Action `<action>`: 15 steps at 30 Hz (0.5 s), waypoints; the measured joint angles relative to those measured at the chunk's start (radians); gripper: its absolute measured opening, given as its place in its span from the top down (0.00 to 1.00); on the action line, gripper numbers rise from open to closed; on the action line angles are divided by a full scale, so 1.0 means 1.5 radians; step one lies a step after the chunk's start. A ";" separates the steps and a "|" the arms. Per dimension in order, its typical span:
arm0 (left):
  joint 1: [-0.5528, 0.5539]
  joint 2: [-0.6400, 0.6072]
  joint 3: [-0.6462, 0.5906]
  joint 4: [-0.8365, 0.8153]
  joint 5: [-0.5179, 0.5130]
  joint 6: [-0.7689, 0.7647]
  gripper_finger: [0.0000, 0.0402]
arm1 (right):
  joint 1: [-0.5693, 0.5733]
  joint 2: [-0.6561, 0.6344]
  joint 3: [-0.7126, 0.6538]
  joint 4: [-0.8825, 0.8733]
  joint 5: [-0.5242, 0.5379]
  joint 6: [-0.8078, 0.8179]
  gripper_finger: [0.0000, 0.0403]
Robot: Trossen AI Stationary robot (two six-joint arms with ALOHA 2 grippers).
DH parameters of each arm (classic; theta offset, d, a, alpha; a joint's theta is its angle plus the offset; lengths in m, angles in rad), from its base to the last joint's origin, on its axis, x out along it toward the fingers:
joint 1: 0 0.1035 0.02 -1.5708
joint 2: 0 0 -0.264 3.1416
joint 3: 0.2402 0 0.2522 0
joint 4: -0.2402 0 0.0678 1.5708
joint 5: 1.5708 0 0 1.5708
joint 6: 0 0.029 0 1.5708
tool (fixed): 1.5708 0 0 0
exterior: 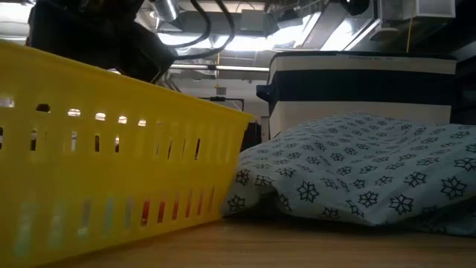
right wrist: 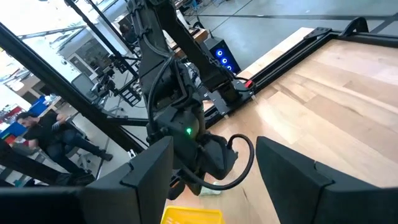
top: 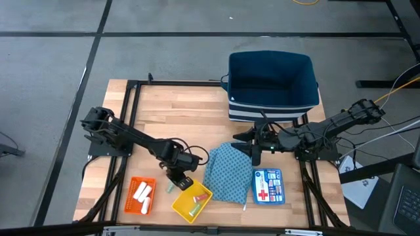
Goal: Pick & Place Medicine items
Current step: Put the green medicine bottle into the yellow bin
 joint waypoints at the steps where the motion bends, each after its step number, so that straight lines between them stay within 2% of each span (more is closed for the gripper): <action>1: 0.000 0.000 0.000 -0.009 -0.001 -0.001 0.97 | 0.000 0.000 0.000 0.000 0.000 -0.003 0.43; 7: -0.001 0.000 0.000 -0.069 -0.012 -0.037 0.85 | 0.000 0.000 0.000 0.000 0.000 -0.005 0.43; 15: -0.001 0.000 0.000 -0.059 -0.070 -0.131 0.61 | 0.000 0.000 0.000 0.000 0.001 -0.008 0.43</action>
